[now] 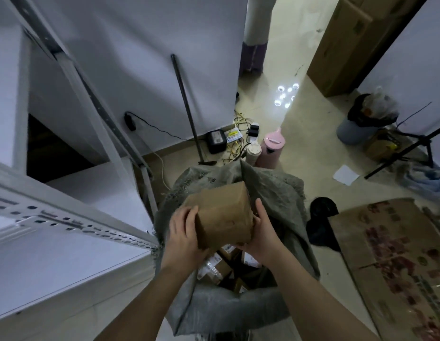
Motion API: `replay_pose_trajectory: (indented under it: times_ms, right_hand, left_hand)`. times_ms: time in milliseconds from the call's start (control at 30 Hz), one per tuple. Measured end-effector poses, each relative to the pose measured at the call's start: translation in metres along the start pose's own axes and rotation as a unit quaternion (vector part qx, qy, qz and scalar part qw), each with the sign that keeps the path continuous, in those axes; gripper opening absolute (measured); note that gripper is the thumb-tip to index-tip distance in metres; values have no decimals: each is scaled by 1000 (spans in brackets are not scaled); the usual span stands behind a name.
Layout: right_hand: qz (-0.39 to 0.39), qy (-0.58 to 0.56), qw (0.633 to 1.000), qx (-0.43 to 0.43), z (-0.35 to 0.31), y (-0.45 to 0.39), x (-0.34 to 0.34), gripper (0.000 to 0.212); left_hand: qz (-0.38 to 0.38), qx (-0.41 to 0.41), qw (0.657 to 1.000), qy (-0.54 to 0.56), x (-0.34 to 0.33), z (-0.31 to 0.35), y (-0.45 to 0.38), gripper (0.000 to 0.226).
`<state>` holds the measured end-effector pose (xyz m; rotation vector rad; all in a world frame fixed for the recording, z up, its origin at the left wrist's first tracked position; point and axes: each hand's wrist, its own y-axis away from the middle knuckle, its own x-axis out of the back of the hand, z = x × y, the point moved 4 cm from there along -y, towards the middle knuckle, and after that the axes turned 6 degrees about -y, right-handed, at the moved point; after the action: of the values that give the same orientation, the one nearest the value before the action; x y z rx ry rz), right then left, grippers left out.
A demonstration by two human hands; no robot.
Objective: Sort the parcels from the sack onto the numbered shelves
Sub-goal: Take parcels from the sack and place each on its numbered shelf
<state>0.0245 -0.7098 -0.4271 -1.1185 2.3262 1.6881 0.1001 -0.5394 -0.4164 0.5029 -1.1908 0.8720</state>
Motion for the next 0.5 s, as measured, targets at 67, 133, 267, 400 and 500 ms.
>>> replay_pose_trajectory:
  times_ms: [67,133,267,400,500]
  right_hand:
    - [0,8,1000,-1,-10,17,-8,49]
    - [14,48,999,-10,-16,29,-10,49]
    - [26,113,993,-22,-27,56,-21,62]
    - [0,143,989,-39,-45,91,-47,57]
    - [59,279,956,74,-65,105,-62,84]
  left_hand:
    - [-9,-61,997,-40,16,0,-1,109]
    - [-21,-92,993,-64,31,-1,-2,109]
    - [-20,-102,990,-96,63,3,-2,112]
    - [-57,-68,988,-125,85,15,4,116]
    - [-189,-16,980,-56,94,27,4,106]
